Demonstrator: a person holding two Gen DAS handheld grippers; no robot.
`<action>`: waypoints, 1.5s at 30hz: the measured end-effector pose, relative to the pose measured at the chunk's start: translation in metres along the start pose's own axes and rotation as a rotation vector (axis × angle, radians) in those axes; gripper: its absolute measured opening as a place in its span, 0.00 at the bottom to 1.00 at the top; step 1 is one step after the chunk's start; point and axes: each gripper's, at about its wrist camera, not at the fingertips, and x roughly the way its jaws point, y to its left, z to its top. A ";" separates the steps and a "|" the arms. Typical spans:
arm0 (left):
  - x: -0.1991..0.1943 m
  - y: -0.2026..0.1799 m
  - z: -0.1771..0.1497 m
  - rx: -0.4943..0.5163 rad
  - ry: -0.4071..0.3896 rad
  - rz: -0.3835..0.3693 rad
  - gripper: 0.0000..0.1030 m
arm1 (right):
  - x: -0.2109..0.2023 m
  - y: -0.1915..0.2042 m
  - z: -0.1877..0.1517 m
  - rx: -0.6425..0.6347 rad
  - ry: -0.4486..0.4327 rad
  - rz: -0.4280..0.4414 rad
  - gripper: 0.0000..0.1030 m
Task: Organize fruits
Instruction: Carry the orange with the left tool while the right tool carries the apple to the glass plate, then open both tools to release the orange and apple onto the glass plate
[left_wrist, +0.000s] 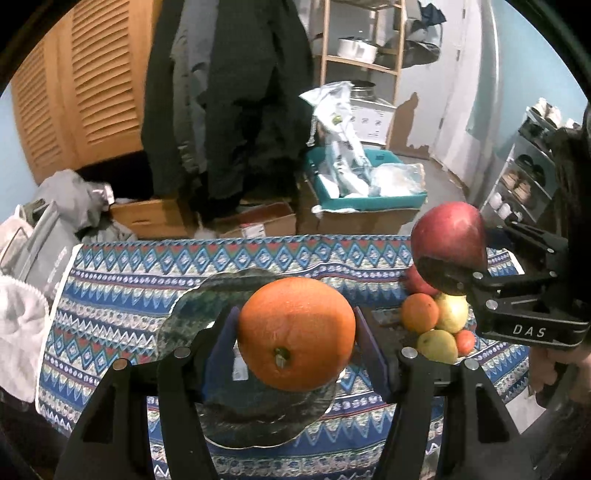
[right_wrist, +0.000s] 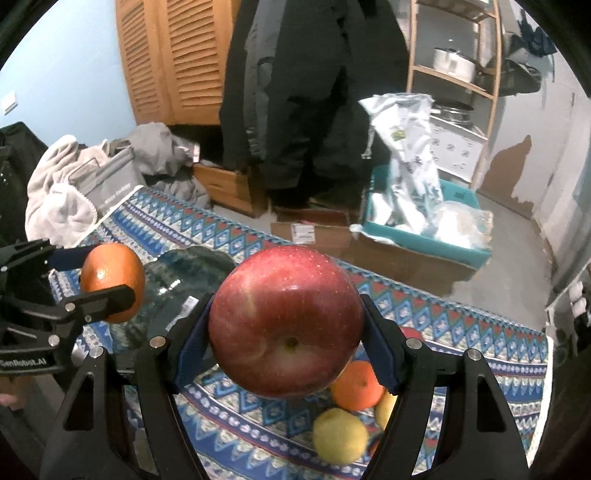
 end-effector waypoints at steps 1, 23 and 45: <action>0.001 0.004 -0.001 -0.008 0.004 0.005 0.63 | 0.003 0.003 0.002 -0.001 0.004 0.005 0.73; 0.058 0.077 -0.047 -0.123 0.154 0.106 0.63 | 0.101 0.063 0.010 -0.021 0.197 0.098 0.73; 0.107 0.098 -0.077 -0.182 0.384 0.097 0.64 | 0.152 0.082 -0.020 -0.030 0.367 0.103 0.73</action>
